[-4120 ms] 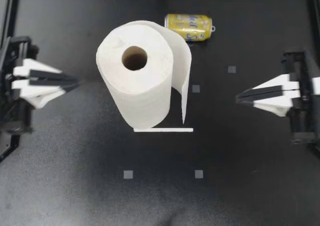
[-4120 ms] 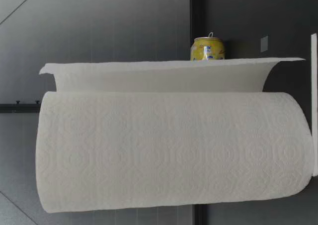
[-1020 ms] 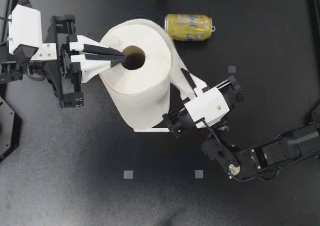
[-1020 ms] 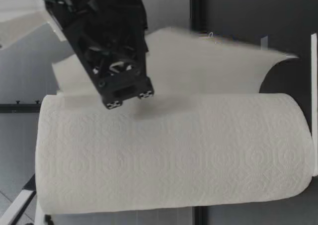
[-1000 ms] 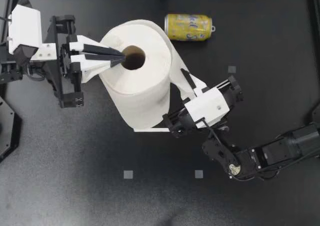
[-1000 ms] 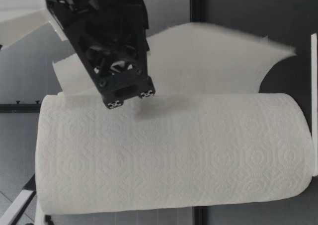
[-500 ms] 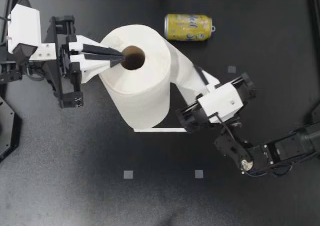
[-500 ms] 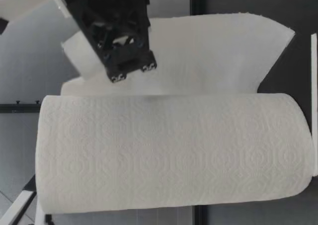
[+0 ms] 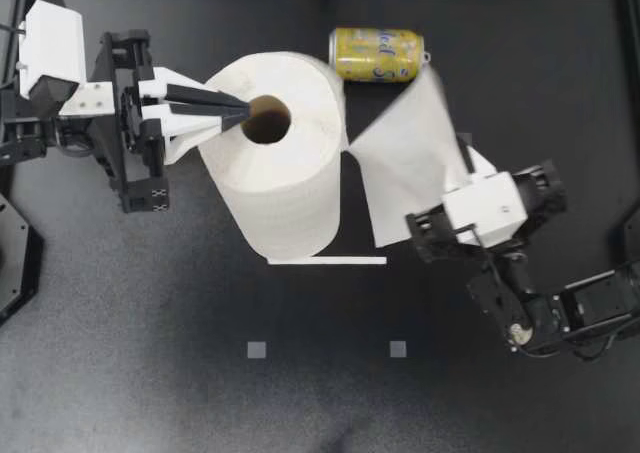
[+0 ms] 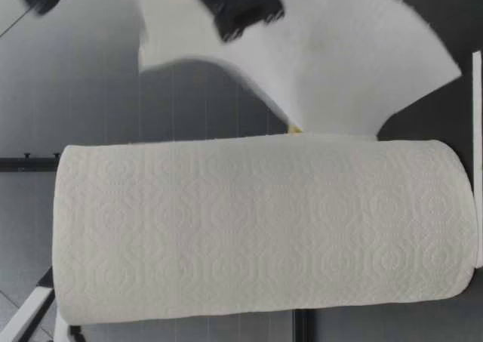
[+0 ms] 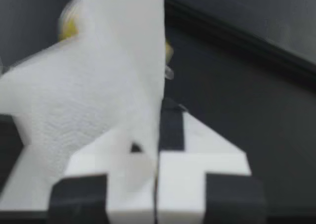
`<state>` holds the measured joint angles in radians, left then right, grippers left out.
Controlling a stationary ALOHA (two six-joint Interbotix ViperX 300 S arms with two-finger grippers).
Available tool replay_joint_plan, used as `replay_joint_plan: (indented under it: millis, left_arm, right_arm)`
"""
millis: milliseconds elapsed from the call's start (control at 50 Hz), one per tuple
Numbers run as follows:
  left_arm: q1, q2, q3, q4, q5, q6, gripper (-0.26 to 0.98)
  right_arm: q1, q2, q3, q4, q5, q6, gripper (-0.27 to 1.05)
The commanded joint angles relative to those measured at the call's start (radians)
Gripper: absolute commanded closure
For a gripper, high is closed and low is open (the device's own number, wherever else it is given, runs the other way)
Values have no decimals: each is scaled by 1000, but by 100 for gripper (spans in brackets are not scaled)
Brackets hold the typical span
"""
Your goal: Pick up a piece of paper towel and place it on the spilled liquid.
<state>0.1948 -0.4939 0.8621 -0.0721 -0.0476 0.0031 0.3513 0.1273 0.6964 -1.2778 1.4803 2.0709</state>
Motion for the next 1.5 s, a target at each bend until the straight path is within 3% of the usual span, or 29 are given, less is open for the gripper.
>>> replay_joint_plan:
  millis: [0, 360, 520, 660, 820, 1080, 1340, 1480]
  left_arm:
    - [15, 60, 31, -8, 46, -9, 60]
    - [15, 57, 29, -8, 48, -9, 60]
    - [15, 55, 23, -9, 40, -8, 60]
    - [15, 41, 17, -9, 3, -5, 60]
    - [15, 26, 8, -8, -20, -2, 60]
    - [2, -25, 11, -9, -130, 2, 60]
    - [-2, -43, 18, -8, -235, 5, 60]
    - [-6, -44, 14, -6, -278, 3, 60]
  right_arm:
    - [12, -29, 18, 17, 9, 38, 86]
    - [52, -92, 167, 178, 84, -2, 86]
    - [52, -140, 198, 164, 74, -18, 86]
    - [8, -207, 261, 114, -104, 29, 86]
    - [-138, -304, 362, -3, -374, 106, 86]
    - [-463, -468, 448, -232, -692, 97, 86]
    - [-755, -456, 434, -370, -963, -9, 86]
    - [-861, -400, 382, -425, -1065, -67, 86]
